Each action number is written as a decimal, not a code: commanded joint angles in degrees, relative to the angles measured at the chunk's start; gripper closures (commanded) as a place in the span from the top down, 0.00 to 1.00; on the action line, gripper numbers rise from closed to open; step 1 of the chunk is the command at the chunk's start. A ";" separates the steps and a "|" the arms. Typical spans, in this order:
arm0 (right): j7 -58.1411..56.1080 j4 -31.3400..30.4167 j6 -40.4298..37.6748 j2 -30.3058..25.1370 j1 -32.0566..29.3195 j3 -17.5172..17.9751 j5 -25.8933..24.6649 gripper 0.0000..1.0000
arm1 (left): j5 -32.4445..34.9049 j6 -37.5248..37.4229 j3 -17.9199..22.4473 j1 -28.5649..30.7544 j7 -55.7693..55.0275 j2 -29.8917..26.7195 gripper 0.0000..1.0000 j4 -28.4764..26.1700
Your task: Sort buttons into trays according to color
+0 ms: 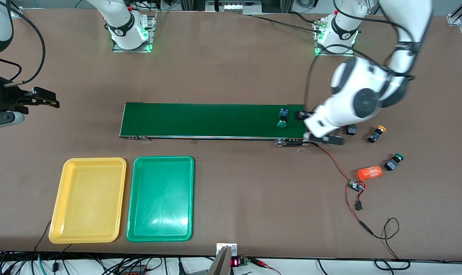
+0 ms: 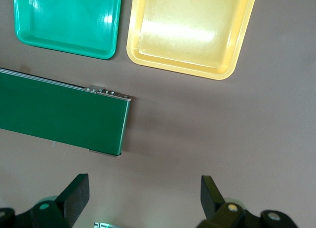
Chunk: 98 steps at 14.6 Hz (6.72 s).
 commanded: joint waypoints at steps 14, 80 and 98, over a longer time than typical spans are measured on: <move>-0.38 -1.05 -2.21 -0.52 -1.34 -0.13 1.34 1.00 | 2.48 18.15 -0.47 4.94 3.70 8.81 0.89 -13.33; 70.46 -8.96 42.43 21.18 36.10 14.11 -2.00 1.00 | 19.27 31.76 3.58 17.42 77.53 22.96 0.75 8.64; 68.09 -7.65 39.74 19.72 32.51 13.76 -6.04 0.00 | 19.09 17.38 -5.89 3.54 80.26 0.55 0.02 -6.66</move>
